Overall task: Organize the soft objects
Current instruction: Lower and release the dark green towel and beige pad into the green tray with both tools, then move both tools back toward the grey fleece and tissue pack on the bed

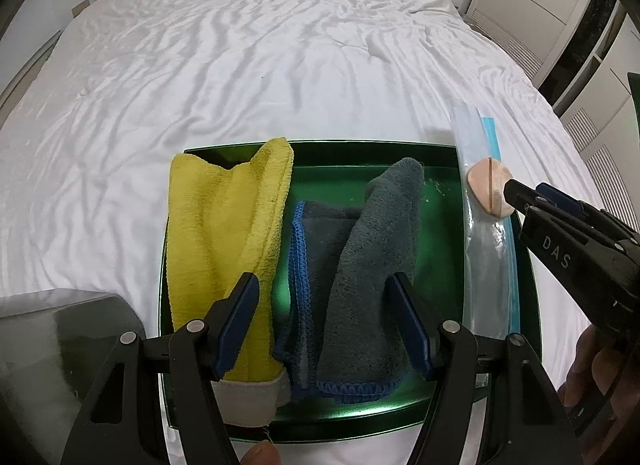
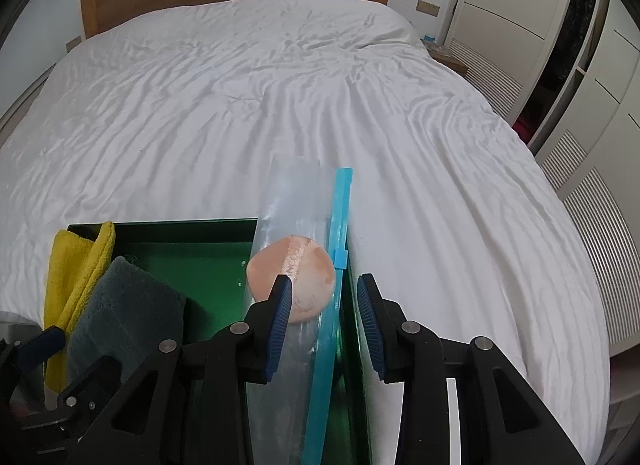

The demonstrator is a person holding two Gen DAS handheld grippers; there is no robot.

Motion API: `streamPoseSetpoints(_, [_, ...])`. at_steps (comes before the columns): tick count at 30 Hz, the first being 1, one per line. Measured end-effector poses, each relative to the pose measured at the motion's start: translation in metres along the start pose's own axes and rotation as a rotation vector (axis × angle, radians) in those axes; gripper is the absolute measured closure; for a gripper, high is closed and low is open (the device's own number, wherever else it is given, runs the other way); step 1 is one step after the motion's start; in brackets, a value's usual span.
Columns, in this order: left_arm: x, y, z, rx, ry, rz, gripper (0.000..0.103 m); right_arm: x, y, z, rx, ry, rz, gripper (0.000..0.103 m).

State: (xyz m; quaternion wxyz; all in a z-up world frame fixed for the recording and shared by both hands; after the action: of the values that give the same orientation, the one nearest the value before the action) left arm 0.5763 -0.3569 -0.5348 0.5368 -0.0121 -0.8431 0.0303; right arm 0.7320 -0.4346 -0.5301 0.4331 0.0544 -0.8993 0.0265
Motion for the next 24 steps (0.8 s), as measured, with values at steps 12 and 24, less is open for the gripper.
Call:
streamPoseSetpoints(12, [0.020,0.004,-0.001,0.011,-0.036,-0.020,0.042,0.016,0.003,0.002,0.022,-0.013,0.011,0.059])
streamPoseSetpoints(24, [0.036,0.005,0.005,0.008,-0.048,-0.014,0.042,0.033,0.005,0.007,0.042,-0.016,0.031,0.056])
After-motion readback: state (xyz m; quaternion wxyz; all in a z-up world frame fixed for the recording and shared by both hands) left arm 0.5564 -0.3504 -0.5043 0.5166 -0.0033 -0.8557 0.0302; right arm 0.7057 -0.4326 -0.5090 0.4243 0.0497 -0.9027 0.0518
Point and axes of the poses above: each gripper's, at about its wrist camera, not at the fingertips, and x roughly against the way its jaws point, y to its left, z to its underside, the point moved 8 cm from there along -x, roughly the way its jaws point, and after that the axes turned 3 degrees about -x, right-handed, at the moved point
